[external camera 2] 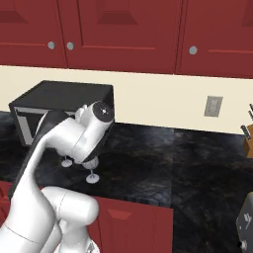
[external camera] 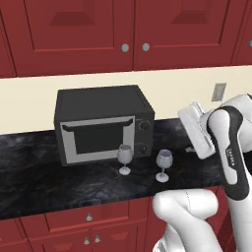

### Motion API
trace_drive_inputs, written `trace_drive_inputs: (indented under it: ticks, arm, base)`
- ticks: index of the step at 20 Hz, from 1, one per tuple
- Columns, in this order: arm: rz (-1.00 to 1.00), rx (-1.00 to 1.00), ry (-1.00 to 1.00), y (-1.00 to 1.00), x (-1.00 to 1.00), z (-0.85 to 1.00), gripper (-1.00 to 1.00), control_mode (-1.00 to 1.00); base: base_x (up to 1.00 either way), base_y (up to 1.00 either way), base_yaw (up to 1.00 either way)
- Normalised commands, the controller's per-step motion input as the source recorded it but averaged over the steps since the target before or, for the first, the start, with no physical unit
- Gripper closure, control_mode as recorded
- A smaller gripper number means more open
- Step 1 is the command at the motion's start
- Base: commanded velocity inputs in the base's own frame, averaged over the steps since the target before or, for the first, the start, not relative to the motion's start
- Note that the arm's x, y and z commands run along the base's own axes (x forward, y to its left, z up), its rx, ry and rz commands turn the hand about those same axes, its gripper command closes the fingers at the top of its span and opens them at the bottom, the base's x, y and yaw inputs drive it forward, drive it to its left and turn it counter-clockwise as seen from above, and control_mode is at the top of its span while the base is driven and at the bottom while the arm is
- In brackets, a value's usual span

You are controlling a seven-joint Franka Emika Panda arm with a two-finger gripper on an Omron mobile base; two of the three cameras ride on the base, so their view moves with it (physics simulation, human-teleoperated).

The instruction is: Retrieve the wine glasses from the counter and place one next to each plate.

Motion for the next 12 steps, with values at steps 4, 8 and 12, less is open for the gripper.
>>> trace_drive_inputs:
  ticks: [4,8,12]
  arm:
    - [0.00,0.59,0.02,-0.19,0.10,-0.30,-1.00,-1.00]
    - [0.01,0.55,0.24,-0.30,0.17,-0.13,-1.00,-1.00]
    - [0.04,0.35,0.32,-0.32,0.14,-0.08,-1.00,-1.00]
  base:
    - [0.00,0.00,0.00]
    - [0.00,0.00,0.00]
    - [0.00,0.00,0.00]
